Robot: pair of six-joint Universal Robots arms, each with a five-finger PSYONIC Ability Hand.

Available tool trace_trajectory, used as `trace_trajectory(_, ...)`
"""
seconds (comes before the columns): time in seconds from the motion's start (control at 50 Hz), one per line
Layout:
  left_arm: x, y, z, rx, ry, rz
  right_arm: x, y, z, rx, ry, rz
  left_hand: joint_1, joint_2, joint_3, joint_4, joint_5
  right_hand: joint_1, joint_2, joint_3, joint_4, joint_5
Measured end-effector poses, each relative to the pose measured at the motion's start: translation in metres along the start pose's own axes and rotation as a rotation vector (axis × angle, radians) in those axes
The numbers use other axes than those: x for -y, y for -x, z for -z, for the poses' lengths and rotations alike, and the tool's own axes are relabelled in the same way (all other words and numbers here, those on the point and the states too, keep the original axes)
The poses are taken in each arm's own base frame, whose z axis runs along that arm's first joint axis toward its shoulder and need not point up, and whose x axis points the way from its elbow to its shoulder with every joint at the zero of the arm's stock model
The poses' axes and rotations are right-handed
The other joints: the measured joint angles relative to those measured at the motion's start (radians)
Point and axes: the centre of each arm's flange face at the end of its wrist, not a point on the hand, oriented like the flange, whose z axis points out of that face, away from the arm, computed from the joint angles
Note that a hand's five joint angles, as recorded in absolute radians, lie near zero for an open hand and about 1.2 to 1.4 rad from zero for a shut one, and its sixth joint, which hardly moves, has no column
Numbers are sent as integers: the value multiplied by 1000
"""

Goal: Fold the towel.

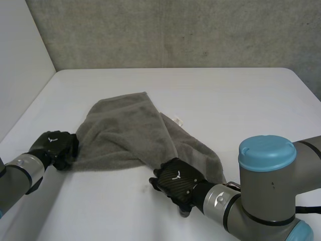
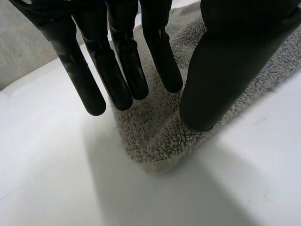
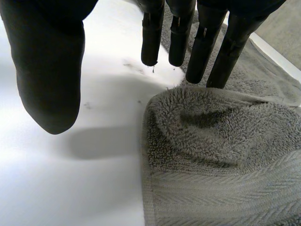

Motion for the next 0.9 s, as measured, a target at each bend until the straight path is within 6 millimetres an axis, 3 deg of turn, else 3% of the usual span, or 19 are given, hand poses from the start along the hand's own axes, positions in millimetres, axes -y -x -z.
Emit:
trace_trajectory(0.4,-11,-8,-4,-24,29,-1,-3,1,0,7,6,-5,-38,-37,-37,-38,-37,0,0,0,0,-2)
trace_trajectory(0.52,-11,-6,-9,-17,14,-24,-2,1,0,6,3,-3,260,274,265,268,261,0,0,0,0,-2)
trace_trajectory(0.62,4,1,-13,5,-37,-49,0,-1,0,6,-4,3,316,349,346,348,334,38,25,47,15,85)
trace_trajectory(0.78,44,1,-16,11,-154,-70,-3,-34,7,-68,-11,-21,325,361,357,361,344,187,182,193,157,232)
trace_trajectory(0.9,56,-4,-17,-4,-193,-56,-11,-65,21,-140,-13,-71,325,361,358,361,344,170,174,182,133,201)
